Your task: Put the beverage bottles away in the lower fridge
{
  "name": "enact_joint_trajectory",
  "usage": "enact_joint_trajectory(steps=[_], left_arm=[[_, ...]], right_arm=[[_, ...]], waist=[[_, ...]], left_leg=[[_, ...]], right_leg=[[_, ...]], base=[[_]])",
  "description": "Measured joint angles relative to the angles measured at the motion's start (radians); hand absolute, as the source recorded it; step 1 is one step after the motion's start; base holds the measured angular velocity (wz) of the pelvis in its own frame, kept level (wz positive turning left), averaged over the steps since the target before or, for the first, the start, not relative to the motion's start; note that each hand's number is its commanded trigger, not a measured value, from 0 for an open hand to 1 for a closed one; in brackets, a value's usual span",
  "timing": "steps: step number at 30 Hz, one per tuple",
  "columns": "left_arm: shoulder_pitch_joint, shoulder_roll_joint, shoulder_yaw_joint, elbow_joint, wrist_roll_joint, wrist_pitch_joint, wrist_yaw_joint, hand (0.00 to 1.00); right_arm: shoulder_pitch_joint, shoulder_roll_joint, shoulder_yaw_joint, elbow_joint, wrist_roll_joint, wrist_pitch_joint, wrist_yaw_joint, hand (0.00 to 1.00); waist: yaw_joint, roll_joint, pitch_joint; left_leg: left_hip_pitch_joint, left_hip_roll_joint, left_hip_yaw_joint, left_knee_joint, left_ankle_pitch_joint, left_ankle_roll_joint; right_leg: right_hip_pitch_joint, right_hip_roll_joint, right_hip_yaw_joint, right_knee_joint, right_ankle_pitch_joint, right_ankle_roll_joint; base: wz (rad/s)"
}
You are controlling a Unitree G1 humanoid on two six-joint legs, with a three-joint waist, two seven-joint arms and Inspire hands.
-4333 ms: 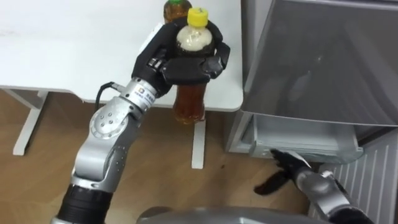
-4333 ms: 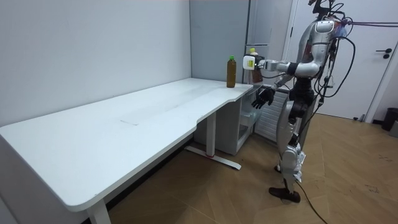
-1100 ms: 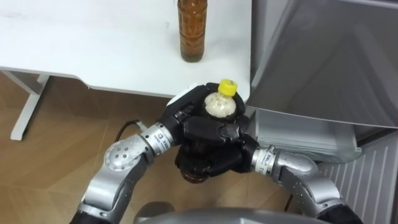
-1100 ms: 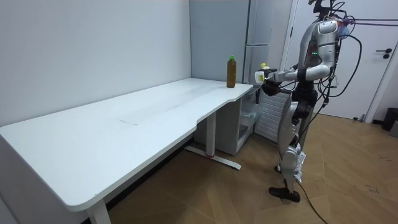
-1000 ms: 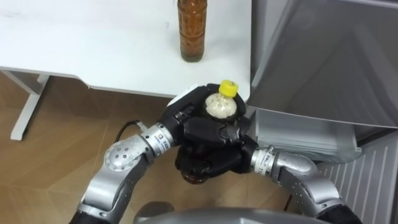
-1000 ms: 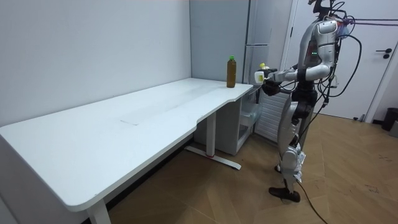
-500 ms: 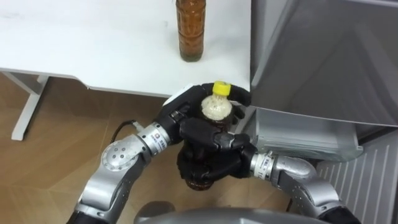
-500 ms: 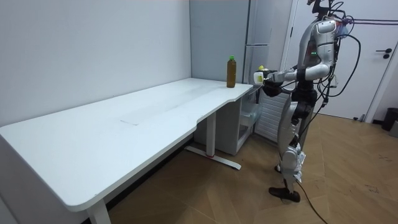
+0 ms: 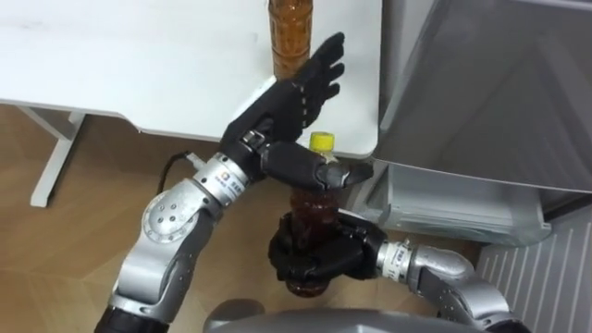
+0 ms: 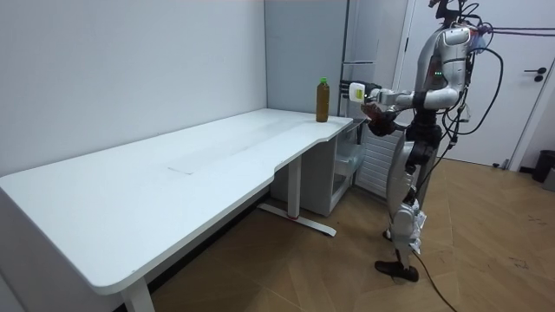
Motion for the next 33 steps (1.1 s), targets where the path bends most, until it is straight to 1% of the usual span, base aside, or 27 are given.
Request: enact_joint_trajectory(steps=[4, 6, 7, 9, 11, 13, 14, 16, 19, 21, 23, 26, 27, 28, 31, 33], left_arm=[[-0.002, 0.0, 0.092, -0.073, 0.002, -0.006, 0.019, 0.0], [-0.006, -0.001, 0.122, -0.102, 0.002, -0.008, 0.026, 0.0], [-0.009, 0.001, 0.135, -0.116, 0.002, -0.011, 0.029, 0.0], [-0.009, -0.001, 0.146, -0.143, 0.003, -0.012, 0.041, 0.0], [-0.009, -0.003, 0.161, -0.176, 0.001, -0.013, 0.056, 0.0], [-0.01, -0.008, 0.183, -0.217, 0.001, -0.023, 0.096, 0.0], [-0.011, -0.01, 0.19, -0.222, 0.001, -0.029, 0.107, 0.0], [-0.012, -0.01, 0.222, -0.226, 0.001, -0.046, 0.153, 0.0], [-0.016, -0.015, 0.268, -0.227, 0.008, -0.067, 0.201, 0.0], [-0.018, -0.02, 0.307, -0.23, 0.029, -0.078, 0.217, 0.0], [-0.021, -0.02, 0.341, -0.231, 0.023, -0.079, 0.235, 0.0], [-0.021, -0.036, 0.379, -0.239, 0.024, -0.093, 0.283, 0.0], [-0.021, -0.046, 0.388, -0.243, 0.024, -0.105, 0.306, 0.0], [-0.021, -0.049, 0.395, -0.244, 0.024, -0.118, 0.335, 0.0], [-0.021, -0.049, 0.406, -0.245, 0.025, -0.138, 0.402, 0.0], [-0.021, -0.048, 0.425, -0.244, 0.029, -0.141, 0.435, 0.0]], right_arm=[[0.002, 0.001, -0.027, 0.0, -0.002, 0.0, 0.003, 1.0], [0.003, 0.001, -0.036, 0.0, -0.002, 0.0, 0.005, 1.0], [0.003, 0.001, -0.036, 0.0, -0.002, 0.001, 0.007, 1.0], [0.006, 0.001, -0.035, 0.0, -0.002, 0.002, 0.019, 1.0], [0.006, 0.0, -0.039, 0.0, -0.007, 0.002, 0.029, 1.0], [0.01, -0.001, -0.058, -0.001, -0.031, 0.002, 0.033, 1.0], [0.013, 0.001, -0.064, -0.001, -0.035, 0.002, 0.033, 1.0], [0.022, -0.003, -0.084, -0.001, -0.036, 0.002, 0.033, 1.0], [0.039, 0.001, -0.115, -0.001, -0.042, 0.0, 0.033, 1.0], [0.049, 0.006, -0.134, 0.0, -0.074, 0.0, 0.033, 1.0], [0.064, 0.006, -0.146, 0.001, -0.091, 0.0, 0.033, 1.0], [0.092, 0.006, -0.164, 0.001, -0.116, 0.0, 0.034, 1.0], [0.103, 0.007, -0.175, 0.001, -0.116, 0.0, 0.034, 1.0], [0.108, 0.006, -0.18, 0.001, -0.116, 0.0, 0.034, 1.0], [0.109, 0.003, -0.182, 0.001, -0.116, 0.0, 0.034, 1.0], [0.109, 0.004, -0.182, 0.001, -0.116, 0.0, 0.033, 1.0]], waist=[[0.0, 0.0, 0.0001], [0.001, 0.0, 0.0001], [0.003, 0.001, 0.0001], [0.007, 0.002, -0.0006], [0.015, 0.008, -0.0042], [0.022, 0.016, -0.0077], [0.024, 0.017, -0.0085], [0.027, 0.021, -0.0056], [0.031, 0.022, -0.005], [0.031, 0.022, -0.005], [0.032, 0.021, -0.0046], [0.048, 0.02, -0.0047], [0.056, 0.02, -0.0046], [0.065, 0.02, -0.0046], [0.089, 0.019, -0.0048], [0.102, 0.017, -0.0037]], left_leg=[[0.0, 0.0, -0.003, 0.002, 0.0, 0.0], [0.0, -0.001, -0.01, 0.001, 0.0, 0.0], [0.003, -0.001, -0.014, 0.001, 0.0, 0.0], [0.009, -0.001, -0.016, -0.001, 0.0, 0.0], [0.008, -0.001, -0.017, -0.002, 0.0, 0.0], [0.008, -0.002, -0.017, -0.002, 0.0, 0.0], [0.01, -0.002, -0.017, -0.002, 0.0, 0.0], [0.031, -0.002, -0.017, -0.007, 0.0, 0.0], [0.042, -0.002, -0.017, -0.013, 0.0, 0.0], [0.041, -0.002, -0.016, -0.013, 0.0, 0.0], [0.044, -0.002, -0.017, -0.014, 0.0, 0.0], [0.052, -0.002, -0.013, -0.017, 0.0, 0.0], [0.052, -0.002, -0.013, -0.019, 0.0, 0.0], [0.053, -0.002, -0.013, -0.02, 0.0, 0.0], [0.07, -0.002, -0.015, -0.03, 0.0, 0.0], [0.084, -0.004, -0.017, -0.032, 0.0, 0.0]], right_leg=[[0.004, -0.001, -0.007, 0.0, 0.0, 0.0], [0.008, -0.001, -0.01, -0.004, 0.0, 0.0], [0.016, 0.0, -0.018, -0.015, 0.001, 0.001], [0.017, 0.001, -0.018, -0.017, 0.001, 0.001], [0.018, 0.001, -0.018, -0.017, 0.001, 0.001], [0.021, 0.0, -0.018, -0.015, 0.001, 0.001], [0.024, 0.0, -0.02, -0.015, 0.001, 0.001], [0.043, 0.0, -0.021, -0.017, 0.001, 0.001], [0.053, 0.001, -0.02, -0.026, 0.001, 0.001], [0.056, 0.002, -0.019, -0.03, 0.001, 0.001], [0.056, 0.002, -0.019, -0.031, 0.001, 0.001], [0.057, 0.002, -0.017, -0.031, 0.0, 0.002], [0.057, 0.002, -0.017, -0.032, 0.0, 0.002], [0.056, 0.002, -0.017, -0.031, 0.0, 0.002], [0.066, 0.002, -0.011, -0.034, 0.0, 0.002], [0.08, 0.002, -0.01, -0.04, 0.0, 0.002]], base=[[0.03], [0.1], [0.1], [0.04], [0.0], [0.0], [0.0], [0.0], [0.0], [0.0], [0.0], [-0.03], [0.0], [0.0], [-0.06], [-0.03]])
